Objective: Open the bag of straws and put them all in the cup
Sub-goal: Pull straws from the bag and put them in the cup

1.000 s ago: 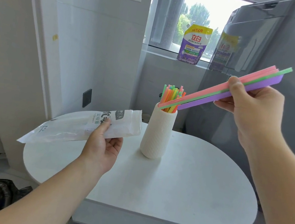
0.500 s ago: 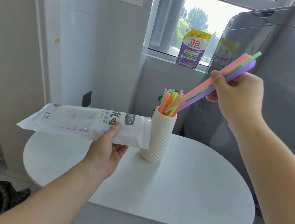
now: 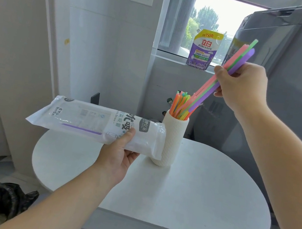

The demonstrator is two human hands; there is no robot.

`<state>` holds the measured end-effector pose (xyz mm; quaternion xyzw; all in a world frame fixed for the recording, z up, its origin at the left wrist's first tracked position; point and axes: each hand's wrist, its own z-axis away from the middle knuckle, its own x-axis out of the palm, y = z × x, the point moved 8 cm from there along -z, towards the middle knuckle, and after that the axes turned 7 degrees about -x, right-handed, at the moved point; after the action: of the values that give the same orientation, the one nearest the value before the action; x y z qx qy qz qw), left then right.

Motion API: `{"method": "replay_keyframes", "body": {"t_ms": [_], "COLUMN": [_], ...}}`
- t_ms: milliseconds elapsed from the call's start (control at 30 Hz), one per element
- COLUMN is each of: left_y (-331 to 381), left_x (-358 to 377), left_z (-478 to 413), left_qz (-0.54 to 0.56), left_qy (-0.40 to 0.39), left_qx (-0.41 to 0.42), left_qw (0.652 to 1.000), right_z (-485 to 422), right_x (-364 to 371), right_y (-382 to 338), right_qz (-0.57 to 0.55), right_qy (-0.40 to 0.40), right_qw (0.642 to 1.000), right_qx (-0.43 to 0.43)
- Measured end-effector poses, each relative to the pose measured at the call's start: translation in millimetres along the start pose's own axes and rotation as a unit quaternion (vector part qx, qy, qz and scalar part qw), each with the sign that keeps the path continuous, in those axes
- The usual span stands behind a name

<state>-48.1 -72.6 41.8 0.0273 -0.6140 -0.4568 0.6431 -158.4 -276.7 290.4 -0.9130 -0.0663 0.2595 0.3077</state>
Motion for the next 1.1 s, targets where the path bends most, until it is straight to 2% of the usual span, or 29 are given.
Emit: {"method": "replay_keyframes", "body": {"t_ms": [233,733,967,1100], "left_y": [-2.1,-0.2,-0.2,-1.6], "left_x": [-0.3,2.5,5.9,6.5], "left_z": [-0.7,1.3,0.7,0.1], "left_qz": [0.004,-0.017,-0.039,-0.043], "left_qy": [0.003,-0.013,-0.029,-0.030], "left_qx": [-0.004,0.002,0.008,0.006], "left_qw": [1.000,1.000,0.999,0.999], "right_z": [-10.7,6.3,2.8,3.5], "right_x": [25.9,79.9,73.0,78.2], "right_y": [6.6,43.3,35.3,30.3], "right_qz": [0.027,0.101,0.043,0.074], "right_qy": [-0.024,-0.141,-0.079,-0.092], "right_qw": [0.999,0.984,0.996,0.991], "right_qx": [0.017,0.035,-0.005,-0.058]}}
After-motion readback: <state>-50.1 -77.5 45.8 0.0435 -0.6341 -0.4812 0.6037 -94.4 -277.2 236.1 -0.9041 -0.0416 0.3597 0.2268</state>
